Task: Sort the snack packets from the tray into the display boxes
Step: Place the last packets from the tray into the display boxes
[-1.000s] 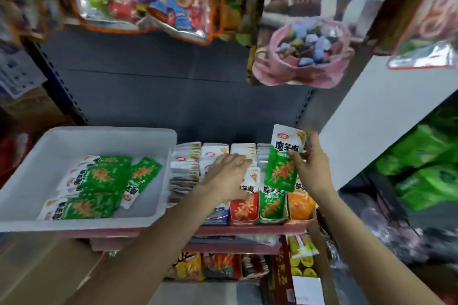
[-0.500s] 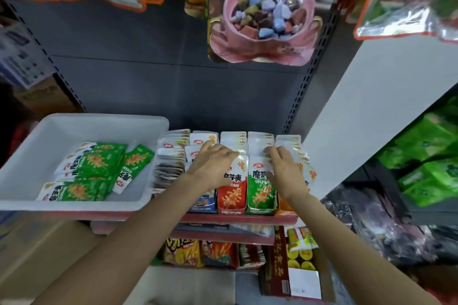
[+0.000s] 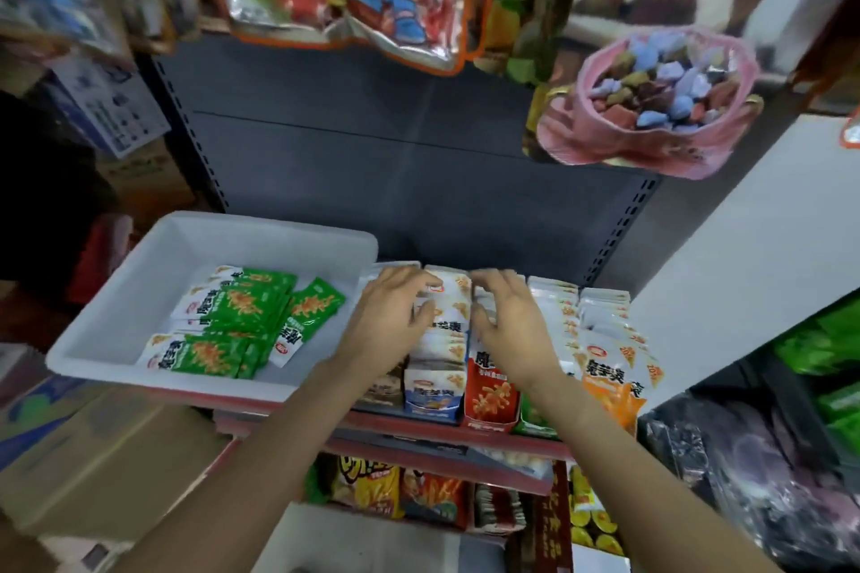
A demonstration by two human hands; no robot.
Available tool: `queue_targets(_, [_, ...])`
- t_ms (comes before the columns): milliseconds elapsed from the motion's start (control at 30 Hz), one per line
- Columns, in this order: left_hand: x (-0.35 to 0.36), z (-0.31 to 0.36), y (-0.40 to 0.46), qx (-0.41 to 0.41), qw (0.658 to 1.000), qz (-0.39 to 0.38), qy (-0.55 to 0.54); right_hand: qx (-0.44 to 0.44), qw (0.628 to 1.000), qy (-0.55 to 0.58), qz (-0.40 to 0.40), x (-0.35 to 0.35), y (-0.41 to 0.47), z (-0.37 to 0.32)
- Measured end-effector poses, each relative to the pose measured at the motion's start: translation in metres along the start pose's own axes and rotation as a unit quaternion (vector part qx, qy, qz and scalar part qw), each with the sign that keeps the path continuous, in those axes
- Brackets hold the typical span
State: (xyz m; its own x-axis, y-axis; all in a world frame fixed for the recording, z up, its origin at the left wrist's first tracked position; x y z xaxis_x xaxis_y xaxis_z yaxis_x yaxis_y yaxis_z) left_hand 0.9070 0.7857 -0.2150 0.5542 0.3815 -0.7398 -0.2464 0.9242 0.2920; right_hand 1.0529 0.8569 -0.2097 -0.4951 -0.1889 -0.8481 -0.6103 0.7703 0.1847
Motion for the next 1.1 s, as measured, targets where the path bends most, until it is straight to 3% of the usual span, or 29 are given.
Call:
queue_targets(167, [-0.057, -0.065, -0.026, -0.021, 0.997, 0.066, 0.017, -0.061, 0.996, 0.021, -0.058, 0.053, 0.028, -0.079])
queue_targets(267, [-0.087, -0.124, -0.042, -0.09, 0.992, 0.066, 0.055, -0.084, 0.988, -0.003, -0.129, 0.096, 0.043, -0.124])
queue_targets(367, [-0.115, -0.188, -0.056, -0.213, 0.97, -0.01, 0.117, -0.09, 0.974, -0.043, -0.203, 0.145, 0.055, -0.159])
queue_targets(500, [-0.144, -0.254, -0.07, -0.357, 0.905, -0.17, 0.159, -0.075, 0.949, -0.067, -0.298, 0.201, 0.068, -0.19])
queue_targets(633, [-0.158, -0.288, -0.071, -0.371, 0.871, -0.29, 0.14, -0.096, 0.902, -0.143, -0.395, 0.235, 0.073, -0.21])
queue_targets(800, [-0.151, -0.296, -0.071, -0.39, 0.85, -0.34, 0.103, -0.063, 0.865, -0.215, -0.449, 0.254, 0.074, -0.213])
queue_targets(1100, [-0.128, -0.294, -0.063, -0.436, 0.852, -0.29, 0.024, -0.005, 0.854, -0.298, -0.427, 0.258, 0.071, -0.193])
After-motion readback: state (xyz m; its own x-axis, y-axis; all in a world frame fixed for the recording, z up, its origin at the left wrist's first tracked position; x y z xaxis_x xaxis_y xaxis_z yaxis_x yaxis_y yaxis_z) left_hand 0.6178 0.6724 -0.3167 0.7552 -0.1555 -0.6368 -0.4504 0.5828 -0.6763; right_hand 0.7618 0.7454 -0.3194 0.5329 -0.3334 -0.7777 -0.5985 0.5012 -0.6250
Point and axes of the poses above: each hand's wrist, its own y-axis towards the middle knuckle, its own x-axis out of the palm, z = x × y, the point moved 2 cm from there along y, towards the middle knuckle, and after that the axes turned 6 degrees about -y, right-handed, at the moved point
